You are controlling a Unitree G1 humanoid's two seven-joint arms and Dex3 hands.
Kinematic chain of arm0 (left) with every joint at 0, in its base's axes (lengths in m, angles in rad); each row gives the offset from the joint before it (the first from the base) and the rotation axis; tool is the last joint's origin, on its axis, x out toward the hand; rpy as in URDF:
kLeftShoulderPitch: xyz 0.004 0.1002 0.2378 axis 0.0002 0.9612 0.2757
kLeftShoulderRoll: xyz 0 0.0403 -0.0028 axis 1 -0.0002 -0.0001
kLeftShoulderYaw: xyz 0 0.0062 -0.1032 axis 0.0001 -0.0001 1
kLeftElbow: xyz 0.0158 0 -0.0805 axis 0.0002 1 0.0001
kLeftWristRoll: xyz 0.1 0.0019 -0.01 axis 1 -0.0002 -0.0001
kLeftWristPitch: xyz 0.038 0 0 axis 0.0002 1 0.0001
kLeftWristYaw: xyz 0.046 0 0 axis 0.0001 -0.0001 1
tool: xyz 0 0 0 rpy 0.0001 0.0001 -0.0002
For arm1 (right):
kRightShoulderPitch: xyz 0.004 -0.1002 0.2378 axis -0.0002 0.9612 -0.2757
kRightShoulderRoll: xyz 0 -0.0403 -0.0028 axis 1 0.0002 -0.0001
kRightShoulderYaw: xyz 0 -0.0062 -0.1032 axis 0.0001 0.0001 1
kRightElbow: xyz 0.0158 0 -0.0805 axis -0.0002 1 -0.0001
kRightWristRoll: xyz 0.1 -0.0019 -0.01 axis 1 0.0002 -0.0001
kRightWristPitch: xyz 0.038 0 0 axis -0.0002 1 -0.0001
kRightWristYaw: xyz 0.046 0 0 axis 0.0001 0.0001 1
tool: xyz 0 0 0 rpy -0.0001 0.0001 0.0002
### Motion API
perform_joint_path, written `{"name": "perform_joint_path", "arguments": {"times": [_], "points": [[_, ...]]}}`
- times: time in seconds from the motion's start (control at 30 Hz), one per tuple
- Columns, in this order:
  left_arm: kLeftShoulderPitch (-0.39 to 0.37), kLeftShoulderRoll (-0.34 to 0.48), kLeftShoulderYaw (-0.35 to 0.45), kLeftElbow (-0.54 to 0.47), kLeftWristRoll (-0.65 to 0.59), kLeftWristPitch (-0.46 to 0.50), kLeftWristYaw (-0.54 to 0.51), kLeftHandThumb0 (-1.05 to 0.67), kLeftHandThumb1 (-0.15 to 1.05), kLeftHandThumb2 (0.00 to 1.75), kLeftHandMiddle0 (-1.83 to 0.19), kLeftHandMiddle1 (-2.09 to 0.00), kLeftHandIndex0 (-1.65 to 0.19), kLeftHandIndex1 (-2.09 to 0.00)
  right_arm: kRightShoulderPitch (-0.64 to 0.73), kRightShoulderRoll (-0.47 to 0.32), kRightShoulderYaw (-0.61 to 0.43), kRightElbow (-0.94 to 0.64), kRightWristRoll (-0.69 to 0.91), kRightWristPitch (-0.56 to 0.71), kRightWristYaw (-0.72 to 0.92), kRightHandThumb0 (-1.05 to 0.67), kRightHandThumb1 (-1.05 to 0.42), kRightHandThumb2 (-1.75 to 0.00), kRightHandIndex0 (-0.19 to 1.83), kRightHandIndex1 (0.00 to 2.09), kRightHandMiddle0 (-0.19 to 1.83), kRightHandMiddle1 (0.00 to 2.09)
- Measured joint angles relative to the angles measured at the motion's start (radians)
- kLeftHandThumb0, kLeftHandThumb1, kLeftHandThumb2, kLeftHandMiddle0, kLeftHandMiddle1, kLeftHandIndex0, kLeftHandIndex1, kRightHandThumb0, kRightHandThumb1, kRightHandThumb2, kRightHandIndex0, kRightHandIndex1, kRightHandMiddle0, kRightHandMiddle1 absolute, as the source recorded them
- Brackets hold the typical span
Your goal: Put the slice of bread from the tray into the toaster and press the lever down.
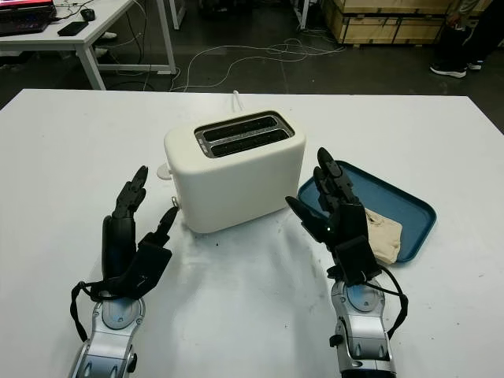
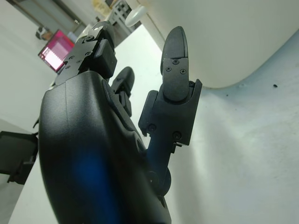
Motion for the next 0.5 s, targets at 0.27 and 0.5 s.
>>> {"name": "perform_joint_path", "arguments": {"times": [0.27, 0.5], "points": [[0.017, 0.0, -0.007, -0.02, 0.002, 0.003, 0.001, -0.52, 0.92, 0.38, -0.13, -0.48, -0.28, -0.01, 0.014, -0.005, 0.013, -0.004, -0.002, 0.003, 0.009, -0.42, -0.89, 0.0, 0.19, 0.01, 0.23, 0.01], [0.017, 0.0, -0.009, -0.032, 0.003, 0.004, 0.0, -0.51, 0.92, 0.38, -0.15, -0.46, -0.29, -0.01, 0.017, -0.045, 0.021, -0.039, -0.021, 0.017, 0.033, -0.39, -0.88, 0.0, 0.22, 0.01, 0.25, 0.01]]}}
